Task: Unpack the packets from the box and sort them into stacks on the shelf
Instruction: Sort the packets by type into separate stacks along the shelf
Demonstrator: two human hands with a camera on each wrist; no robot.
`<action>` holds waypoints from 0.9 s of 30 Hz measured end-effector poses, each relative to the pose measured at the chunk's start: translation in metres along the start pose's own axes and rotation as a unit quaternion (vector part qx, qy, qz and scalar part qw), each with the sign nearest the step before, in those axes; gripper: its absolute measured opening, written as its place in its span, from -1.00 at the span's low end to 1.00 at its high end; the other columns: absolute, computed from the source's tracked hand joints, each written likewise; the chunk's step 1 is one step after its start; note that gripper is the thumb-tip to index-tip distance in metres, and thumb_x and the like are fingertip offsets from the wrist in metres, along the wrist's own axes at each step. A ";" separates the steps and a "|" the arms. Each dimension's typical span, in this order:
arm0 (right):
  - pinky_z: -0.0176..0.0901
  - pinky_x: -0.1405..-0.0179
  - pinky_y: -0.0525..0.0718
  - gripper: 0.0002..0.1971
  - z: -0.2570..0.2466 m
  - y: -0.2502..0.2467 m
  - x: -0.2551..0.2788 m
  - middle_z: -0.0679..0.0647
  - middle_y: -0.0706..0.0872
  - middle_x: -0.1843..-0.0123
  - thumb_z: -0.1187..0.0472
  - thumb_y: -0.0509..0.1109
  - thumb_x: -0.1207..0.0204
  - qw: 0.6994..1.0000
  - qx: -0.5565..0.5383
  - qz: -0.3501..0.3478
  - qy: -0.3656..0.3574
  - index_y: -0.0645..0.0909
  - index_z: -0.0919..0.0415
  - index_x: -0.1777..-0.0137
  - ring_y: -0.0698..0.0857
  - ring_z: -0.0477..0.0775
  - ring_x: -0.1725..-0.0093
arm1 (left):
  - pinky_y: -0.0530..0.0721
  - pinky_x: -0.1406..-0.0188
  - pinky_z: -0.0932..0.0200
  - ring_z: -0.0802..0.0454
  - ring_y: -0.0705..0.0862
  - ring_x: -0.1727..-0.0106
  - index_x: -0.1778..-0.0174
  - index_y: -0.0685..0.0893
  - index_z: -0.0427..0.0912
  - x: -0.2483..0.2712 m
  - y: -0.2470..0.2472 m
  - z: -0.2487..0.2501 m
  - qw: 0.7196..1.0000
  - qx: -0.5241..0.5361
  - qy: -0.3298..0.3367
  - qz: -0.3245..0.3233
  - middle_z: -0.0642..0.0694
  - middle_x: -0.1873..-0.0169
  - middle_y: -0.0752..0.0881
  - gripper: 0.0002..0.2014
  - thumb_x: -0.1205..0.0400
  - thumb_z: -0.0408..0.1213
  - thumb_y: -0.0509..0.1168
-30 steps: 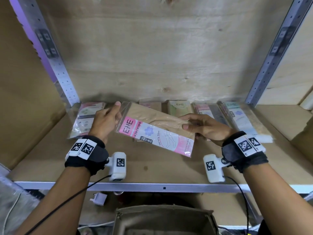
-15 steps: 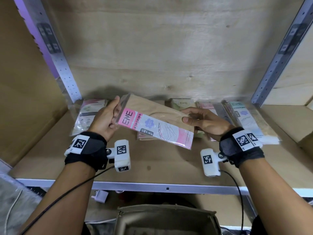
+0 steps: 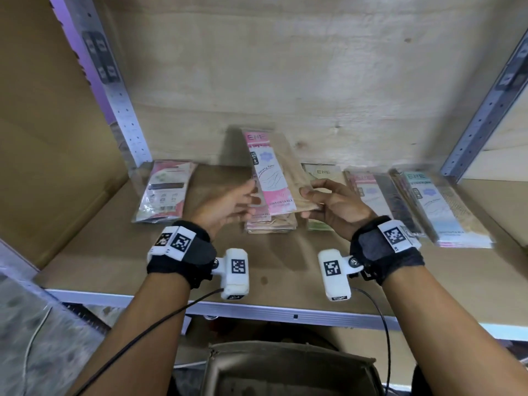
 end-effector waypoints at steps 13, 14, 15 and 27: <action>-0.19 0.49 0.58 -0.73 0.015 0.006 -0.024 0.11 0.66 0.41 0.31 0.60 -0.40 0.967 0.247 0.063 0.013 0.60 0.24 -0.03 0.57 0.00 0.49 | 0.74 0.34 0.37 0.14 0.87 0.21 -0.15 0.78 -0.22 -0.019 -0.009 -0.004 0.991 -0.063 0.062 0.101 0.04 0.23 0.88 -0.69 -0.50 -0.37 0.58; -0.16 0.44 0.59 -0.71 0.017 0.006 -0.026 0.12 0.67 0.41 0.31 0.60 -0.41 0.964 0.257 0.061 0.017 0.60 0.24 -0.06 0.58 0.02 0.47 | 0.75 0.32 0.35 0.11 0.87 0.20 -0.16 0.78 -0.22 -0.021 -0.010 -0.005 0.990 -0.073 0.057 0.106 0.00 0.18 0.88 -0.69 -0.50 -0.38 0.57; -0.13 0.39 0.61 -0.70 0.018 0.006 -0.027 0.13 0.68 0.41 0.31 0.60 -0.40 0.961 0.269 0.061 0.021 0.60 0.24 -0.07 0.60 0.04 0.46 | 0.76 0.29 0.32 0.08 0.87 0.20 -0.17 0.78 -0.23 -0.022 -0.010 -0.007 0.989 -0.086 0.052 0.108 -0.06 0.12 0.88 -0.69 -0.50 -0.38 0.57; -0.07 0.25 0.69 -0.69 0.026 0.005 -0.031 0.18 0.74 0.27 0.28 0.65 -0.36 0.940 0.330 0.080 0.033 0.57 0.18 0.02 0.70 0.14 0.41 | 0.82 -0.03 -0.02 -0.14 0.85 0.05 -0.20 0.79 -0.32 -0.030 -0.006 -0.021 0.984 -0.136 0.021 0.115 -0.26 -0.02 0.85 -0.67 -0.52 -0.38 0.56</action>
Point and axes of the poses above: each hand's wrist, its own x-axis away from the middle knuckle, its own y-axis out of the palm, z = x × y, the point moved 6 cm from there along -x, towards the middle knuckle
